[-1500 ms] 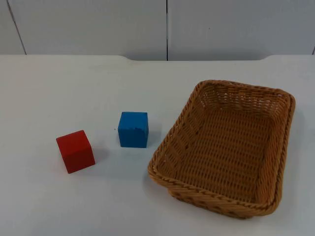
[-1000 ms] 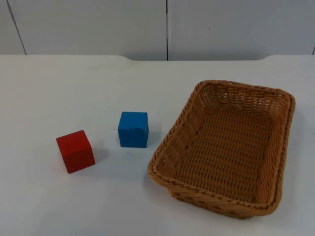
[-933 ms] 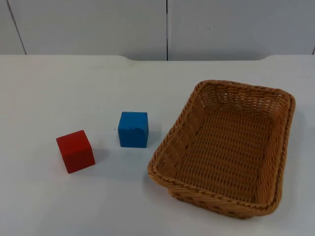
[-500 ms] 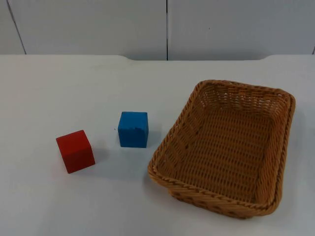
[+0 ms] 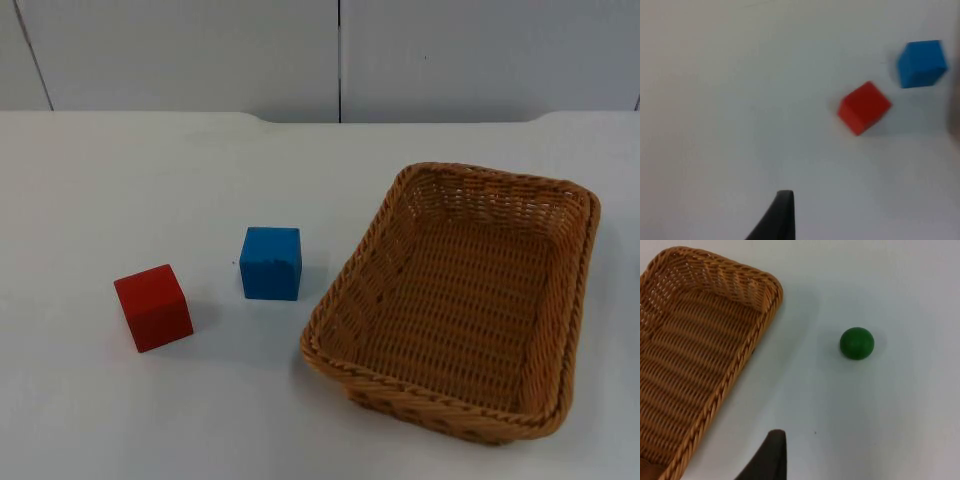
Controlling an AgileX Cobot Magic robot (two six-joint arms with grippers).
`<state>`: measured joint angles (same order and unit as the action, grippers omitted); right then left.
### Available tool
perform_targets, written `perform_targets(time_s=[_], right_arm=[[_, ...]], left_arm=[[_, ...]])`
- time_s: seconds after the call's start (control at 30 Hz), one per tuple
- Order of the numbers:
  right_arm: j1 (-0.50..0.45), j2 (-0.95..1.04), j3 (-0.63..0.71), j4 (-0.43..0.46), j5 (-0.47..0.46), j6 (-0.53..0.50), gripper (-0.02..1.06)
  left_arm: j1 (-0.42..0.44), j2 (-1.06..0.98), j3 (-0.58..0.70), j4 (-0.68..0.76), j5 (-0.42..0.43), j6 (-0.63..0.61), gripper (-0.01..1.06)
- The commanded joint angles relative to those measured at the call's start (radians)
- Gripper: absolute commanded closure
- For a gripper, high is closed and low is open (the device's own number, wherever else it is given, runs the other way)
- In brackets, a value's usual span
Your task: Place all geometric objects except the red cube into the basket.
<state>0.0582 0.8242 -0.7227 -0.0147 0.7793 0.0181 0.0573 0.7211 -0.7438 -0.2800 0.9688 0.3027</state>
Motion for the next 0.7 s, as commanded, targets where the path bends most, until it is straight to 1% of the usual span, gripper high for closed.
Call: perform_targets(time_s=[0.0,0.03,0.07,0.1,0.13,0.2,0.27,0.3,0.4,0.47,0.5,0.57,0.63,0.67], right_arm=[[-0.004,-0.003,-0.007,-0.001,-0.013,-0.01,-0.01],[-0.004,-0.003,-0.007,-0.001,-0.011,-0.01,-0.01],[-0.004,-0.003,-0.007,-0.001,-0.011,-0.01,-0.01],[-0.004,-0.003,-0.007,-0.001,-0.011,-0.01,-0.01],[-0.004,-0.003,-0.007,-0.001,-0.011,-0.01,-0.01],[-0.004,-0.003,-0.007,-0.001,-0.011,-0.01,-0.01],[-0.004,-0.003,-0.007,-0.001,-0.013,-0.01,-0.01],[-0.004,-0.003,-0.007,-0.001,-0.013,-0.01,-0.01],[-0.004,-0.003,-0.007,-0.001,-0.013,-0.01,-0.01],[-0.004,-0.003,-0.007,-0.001,-0.013,-0.01,-0.01],[-0.004,-0.003,-0.007,-0.001,-0.013,-0.01,-0.01],[-0.004,-0.003,-0.007,-0.001,-0.013,-0.01,-0.01],[-0.004,-0.003,-0.007,-0.001,-0.011,-0.01,-0.01],[-0.004,-0.003,-0.007,-0.001,-0.011,-0.01,-0.01]], left_arm=[[0.003,0.064,-0.029,-0.109,-0.017,0.127,0.04],[0.003,0.102,-0.049,-0.138,-0.015,0.183,0.06],[0.003,0.102,-0.049,-0.138,-0.015,0.183,0.06],[0.001,0.15,-0.067,-0.17,-0.011,0.225,0.07],[-0.012,0.2,-0.09,-0.193,-0.006,0.271,0.09],[-0.055,0.288,-0.134,-0.181,-0.02,0.341,0.09],[-0.121,0.386,-0.17,-0.116,-0.064,0.411,0.09],[-0.121,0.386,-0.17,-0.116,-0.064,0.411,0.09],[-0.211,0.524,-0.191,0.025,-0.169,0.434,0.09],[-0.25,0.614,-0.191,0.133,-0.244,0.456,0.09],[-0.25,0.614,-0.191,0.133,-0.244,0.456,0.09],[-0.27,0.706,-0.191,0.217,-0.284,0.503,0.09],[-0.272,0.792,-0.205,0.222,-0.313,0.534,0.09],[-0.272,0.792,-0.205,0.222,-0.313,0.534,0.09]])
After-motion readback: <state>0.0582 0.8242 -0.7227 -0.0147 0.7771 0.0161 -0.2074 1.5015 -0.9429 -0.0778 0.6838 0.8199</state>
